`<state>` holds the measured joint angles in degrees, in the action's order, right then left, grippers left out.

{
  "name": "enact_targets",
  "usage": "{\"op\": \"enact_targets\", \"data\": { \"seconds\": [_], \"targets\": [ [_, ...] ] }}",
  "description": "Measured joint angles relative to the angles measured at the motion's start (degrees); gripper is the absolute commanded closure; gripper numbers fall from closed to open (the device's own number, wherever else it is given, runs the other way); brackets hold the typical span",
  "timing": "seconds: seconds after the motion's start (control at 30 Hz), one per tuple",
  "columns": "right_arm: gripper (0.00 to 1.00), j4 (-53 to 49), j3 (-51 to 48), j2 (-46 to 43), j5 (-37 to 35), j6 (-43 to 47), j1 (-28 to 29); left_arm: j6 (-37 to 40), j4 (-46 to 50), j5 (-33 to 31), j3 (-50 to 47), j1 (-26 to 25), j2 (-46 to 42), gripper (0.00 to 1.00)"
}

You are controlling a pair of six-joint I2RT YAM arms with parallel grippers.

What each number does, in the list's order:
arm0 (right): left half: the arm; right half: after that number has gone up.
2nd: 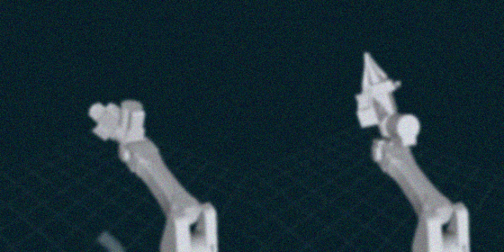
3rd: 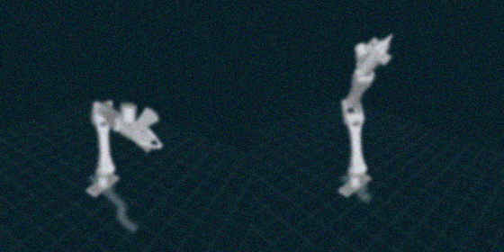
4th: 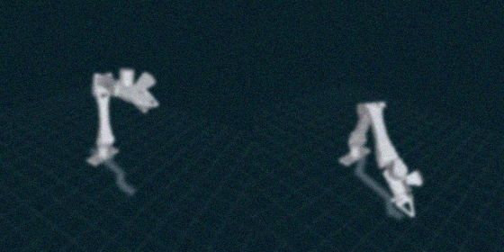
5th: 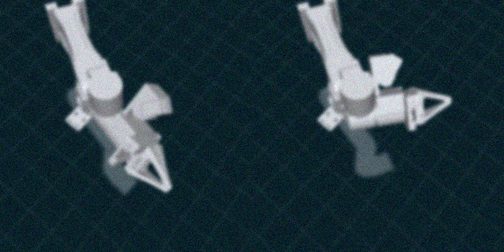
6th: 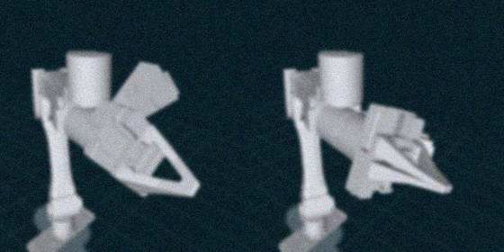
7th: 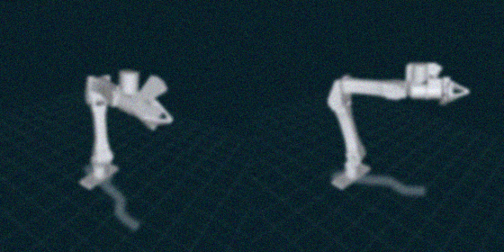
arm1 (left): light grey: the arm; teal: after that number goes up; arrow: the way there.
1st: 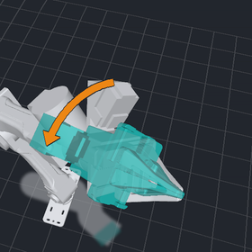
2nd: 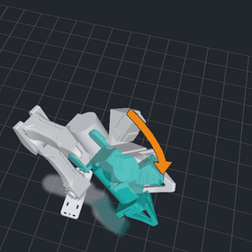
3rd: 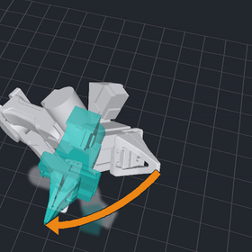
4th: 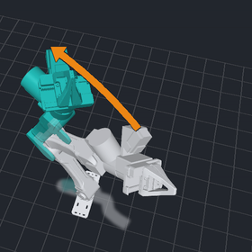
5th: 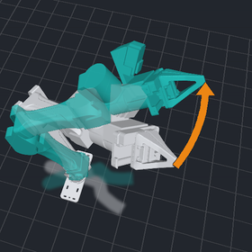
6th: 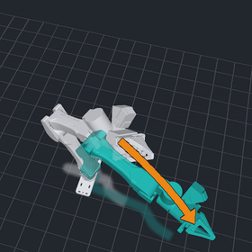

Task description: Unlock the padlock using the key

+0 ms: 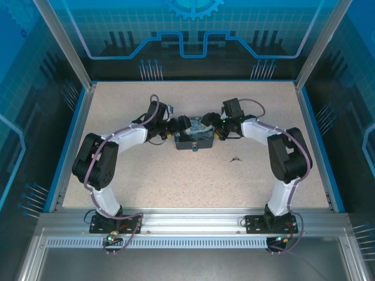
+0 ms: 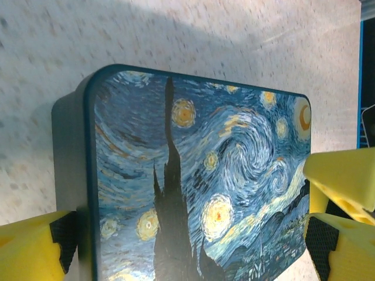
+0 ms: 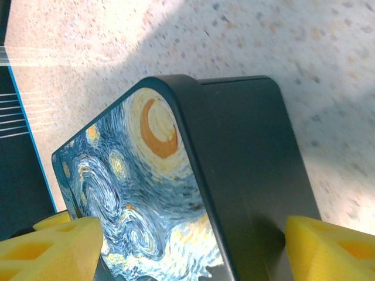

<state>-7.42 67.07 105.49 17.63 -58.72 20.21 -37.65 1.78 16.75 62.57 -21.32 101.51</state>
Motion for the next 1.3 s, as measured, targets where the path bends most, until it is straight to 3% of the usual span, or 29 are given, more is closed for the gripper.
{"op": "enact_targets", "data": {
  "seconds": [0.13,0.4,0.7,0.93,1.03,1.3],
  "targets": [
    [0.17,0.7,-4.57,-4.24,-1.38,0.0,0.39,-1.03,-0.81,-1.73,-2.82,-2.27,-2.21,0.01],
    [0.0,0.76,-7.63,-8.83,-3.63,1.09,1.53,-2.99,-3.08,-2.54,-5.14,-3.26,-3.39,0.01],
    [0.0,-5.31,-8.61,-18.14,-9.94,5.84,1.33,-1.27,0.09,-4.61,-2.97,-3.1,-3.39,0.01],
    [0.0,-13.31,-8.87,-24.17,-12.76,13.75,-1.29,-0.83,0.9,-5.22,-1.62,-0.2,-7.06,0.01],
    [0.02,-15.21,-10.93,-24.17,-12.94,16.57,-3.04,-1.29,-1.2,-5.2,-5.49,0.39,-12.28,0.01],
    [0.19,-17.55,-15.72,-22.25,-11.8,22.14,-6.84,-4.66,-2.95,-4.94,-21.18,-0.17,-25.99,0.01]
  ]
}}
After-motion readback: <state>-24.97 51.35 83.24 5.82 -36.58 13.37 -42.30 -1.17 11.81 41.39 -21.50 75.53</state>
